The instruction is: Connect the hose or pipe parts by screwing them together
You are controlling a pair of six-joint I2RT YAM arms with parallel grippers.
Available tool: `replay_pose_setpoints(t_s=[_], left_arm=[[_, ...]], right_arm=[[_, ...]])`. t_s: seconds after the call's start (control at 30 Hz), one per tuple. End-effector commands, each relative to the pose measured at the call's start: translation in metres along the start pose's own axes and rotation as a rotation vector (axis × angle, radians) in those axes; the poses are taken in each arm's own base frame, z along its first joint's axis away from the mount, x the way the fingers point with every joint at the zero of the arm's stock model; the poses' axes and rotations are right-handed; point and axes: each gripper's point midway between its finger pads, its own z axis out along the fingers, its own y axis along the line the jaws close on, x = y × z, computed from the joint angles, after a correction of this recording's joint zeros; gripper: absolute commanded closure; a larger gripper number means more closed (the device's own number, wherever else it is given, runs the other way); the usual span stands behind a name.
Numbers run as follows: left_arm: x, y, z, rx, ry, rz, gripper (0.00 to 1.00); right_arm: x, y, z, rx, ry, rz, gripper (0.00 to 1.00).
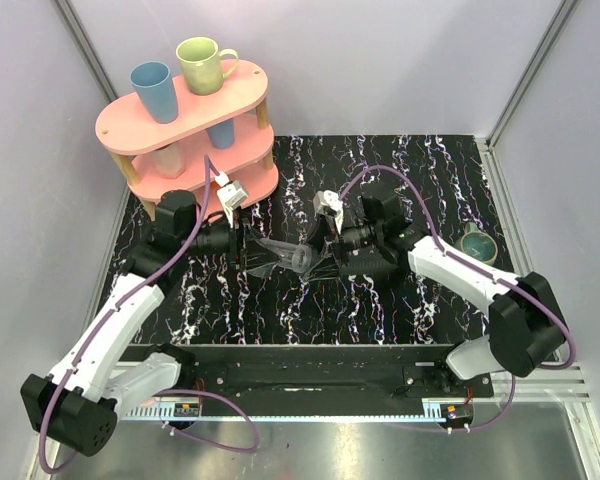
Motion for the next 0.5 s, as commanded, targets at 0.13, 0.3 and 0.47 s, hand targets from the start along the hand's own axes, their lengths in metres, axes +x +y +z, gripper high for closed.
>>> replay_pose_setpoints(t_s=[0.13,0.3,0.47], left_arm=[[-0.009,-0.008,0.005,0.025,-0.017,0.141,1.00],[0.002,-0.008,0.011,0.052,0.024,0.029,1.00],[0.009,-0.001,0.013,0.031,0.066,-0.013,1.00]], right_arm=[[-0.053,-0.056,-0.042,0.536,-0.147,-0.170,0.20],[-0.054,-0.047,-0.049,0.541,-0.160,-0.308,0.19],[-0.067,-0.044,-0.050,0.531,-0.181,-0.362,0.19]])
